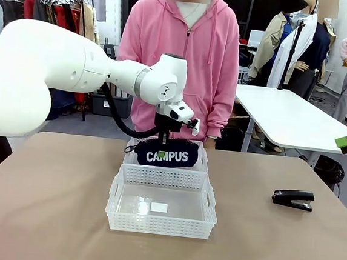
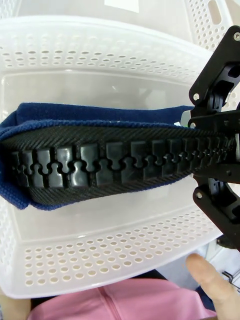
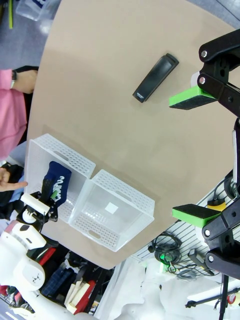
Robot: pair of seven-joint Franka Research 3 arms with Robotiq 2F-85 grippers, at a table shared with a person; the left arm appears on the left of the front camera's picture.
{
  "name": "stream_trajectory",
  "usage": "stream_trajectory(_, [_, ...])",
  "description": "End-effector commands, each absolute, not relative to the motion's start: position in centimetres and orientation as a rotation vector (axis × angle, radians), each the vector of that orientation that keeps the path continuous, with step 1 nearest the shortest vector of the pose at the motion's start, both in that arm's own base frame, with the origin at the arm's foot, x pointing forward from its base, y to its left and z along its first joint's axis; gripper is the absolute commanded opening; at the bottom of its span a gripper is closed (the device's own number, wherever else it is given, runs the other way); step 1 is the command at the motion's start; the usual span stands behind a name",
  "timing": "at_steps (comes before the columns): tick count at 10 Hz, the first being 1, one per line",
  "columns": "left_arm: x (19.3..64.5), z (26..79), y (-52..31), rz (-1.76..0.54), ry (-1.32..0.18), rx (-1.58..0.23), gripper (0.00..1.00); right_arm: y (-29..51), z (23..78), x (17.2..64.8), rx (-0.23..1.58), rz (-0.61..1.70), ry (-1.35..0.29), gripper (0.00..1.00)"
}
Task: Distribute items into two baskets.
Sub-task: Place the picked Pencil pouch into the Organizing basket as instructed by the person.
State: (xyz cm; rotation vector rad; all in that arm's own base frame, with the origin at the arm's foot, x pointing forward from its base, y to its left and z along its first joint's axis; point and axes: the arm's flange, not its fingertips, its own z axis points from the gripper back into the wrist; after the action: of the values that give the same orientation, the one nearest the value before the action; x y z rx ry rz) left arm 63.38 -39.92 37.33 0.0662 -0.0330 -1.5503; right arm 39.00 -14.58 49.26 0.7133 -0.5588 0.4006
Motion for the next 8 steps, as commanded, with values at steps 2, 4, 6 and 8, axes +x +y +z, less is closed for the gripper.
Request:
stream_trajectory(2, [65.4,36.9,-41.3,-1.583,0.019,0.059,0.00,-14.5,49.5,39.0,0.725,0.407,-0.571,1.00])
stream_trajectory(4, [65.4,36.1,-41.6,-1.595,0.034,0.052,0.00,-14.5,49.5,39.0,0.725,0.407,-0.571,1.00])
stream_trajectory(6, [65.6,35.5,-41.6,-1.597,0.043,0.049,0.00,-14.5,49.5,39.0,0.725,0.407,-0.571,1.00])
stream_trajectory(8, [65.7,35.5,-41.6,-1.609,0.037,0.053,0.00,-14.5,49.5,39.0,0.725,0.407,-0.571,1.00])
